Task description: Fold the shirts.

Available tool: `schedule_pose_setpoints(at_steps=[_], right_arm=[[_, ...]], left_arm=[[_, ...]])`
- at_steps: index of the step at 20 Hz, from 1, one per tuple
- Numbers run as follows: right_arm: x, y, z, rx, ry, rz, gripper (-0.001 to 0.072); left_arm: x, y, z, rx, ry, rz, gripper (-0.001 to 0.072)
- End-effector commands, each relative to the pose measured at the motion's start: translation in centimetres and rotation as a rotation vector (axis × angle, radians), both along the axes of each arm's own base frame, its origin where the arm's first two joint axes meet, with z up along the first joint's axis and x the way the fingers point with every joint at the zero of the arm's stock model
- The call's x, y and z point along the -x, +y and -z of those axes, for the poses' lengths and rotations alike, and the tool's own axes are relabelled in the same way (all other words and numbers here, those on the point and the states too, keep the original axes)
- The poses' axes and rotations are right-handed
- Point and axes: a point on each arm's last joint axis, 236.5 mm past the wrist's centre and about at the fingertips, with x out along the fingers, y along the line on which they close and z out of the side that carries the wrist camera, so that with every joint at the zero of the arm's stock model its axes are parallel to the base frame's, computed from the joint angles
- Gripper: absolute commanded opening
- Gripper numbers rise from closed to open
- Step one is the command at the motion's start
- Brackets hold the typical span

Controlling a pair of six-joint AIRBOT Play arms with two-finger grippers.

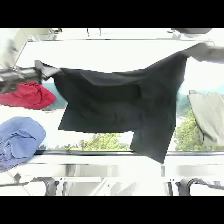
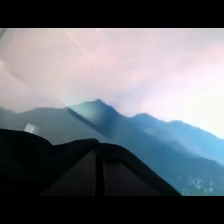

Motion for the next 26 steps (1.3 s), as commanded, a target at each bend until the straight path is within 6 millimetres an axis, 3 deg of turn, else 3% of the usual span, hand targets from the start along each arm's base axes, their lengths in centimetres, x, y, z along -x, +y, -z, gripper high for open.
schedule_pose_setpoints(at_steps=[1, 3, 4, 5, 6, 7, 9, 10, 11, 12, 13, 16, 18, 23, 25, 26], right_arm=[[-6.9, -1.0, 11.7, -0.021, 0.087, 0.134, 0.0020], [-8.5, -1.6, 11.8, -0.041, 0.060, 0.146, 0.0026], [-8.8, -2.0, 11.1, -0.039, 0.043, 0.152, 0.0111], [-9.2, -2.6, 10.0, -0.038, 0.021, 0.159, 0.0342], [-9.3, -3.1, 9.0, -0.046, 0.006, 0.162, 0.0495], [-9.0, -3.6, 7.8, -0.072, 0.008, 0.165, 0.0543], [-7.8, -4.7, 5.6, -0.144, 0.039, 0.171, 0.0536], [-6.9, -5.2, 4.6, -0.186, 0.065, 0.168, 0.0404], [-5.4, -5.4, 3.7, -0.204, 0.083, 0.128, 0.0038], [-3.9, -5.3, 3.0, -0.223, 0.111, 0.079, 0.0019], [-2.1, -5.0, 2.6, -0.250, 0.156, 0.029, 0.0018], [2.6, -3.7, 2.6, -0.287, 0.288, -0.101, 0.0017], [6.2, -2.0, 3.5, -0.296, 0.377, -0.194, 0.0017], [15.2, 1.1, 7.5, -0.334, 0.493, -0.306, 0.0019], [17.7, 1.8, 9.4, -0.369, 0.529, -0.292, 0.0020], [18.7, 2.5, 10.4, -0.389, 0.561, -0.291, 0.0025]], left_arm=[[-4.7, 1.5, 13.0, -0.067, 0.118, 0.019, 0.0023], [-6.7, 1.8, 14.0, -0.030, 0.105, 0.083, 0.0026], [-7.7, 1.7, 13.1, 0.008, 0.076, 0.107, 0.0044], [-8.7, 2.1, 11.4, 0.060, 0.033, 0.108, 0.0243], [-9.7, 2.4, 9.3, 0.107, -0.015, 0.102, 0.0340], [-10.4, 3.2, 7.2, 0.129, -0.064, 0.089, 0.0340], [-10.3, 5.0, 4.0, 0.124, -0.101, 0.108, 0.0340], [-9.9, 5.9, 2.5, 0.153, -0.083, 0.106, 0.0340], [-9.1, 6.8, 1.1, 0.191, -0.045, 0.113, 0.0339], [-7.8, 7.4, 0.1, 0.219, -0.012, 0.143, 0.0216], [-6.0, 7.6, -0.5, 0.241, 0.018, 0.190, -0.0006], [-2.0, 6.9, -1.5, 0.284, 0.093, 0.246, -0.0006], [0.8, 6.2, -0.8, 0.209, 0.137, 0.256, -0.0007], [11.3, 5.7, 5.8, -0.065, 0.379, 0.209, -0.0004], [14.1, 6.5, 8.2, -0.137, 0.429, 0.128, -0.0003], [15.1, 7.2, 9.4, -0.182, 0.452, 0.095, 0.0129]])
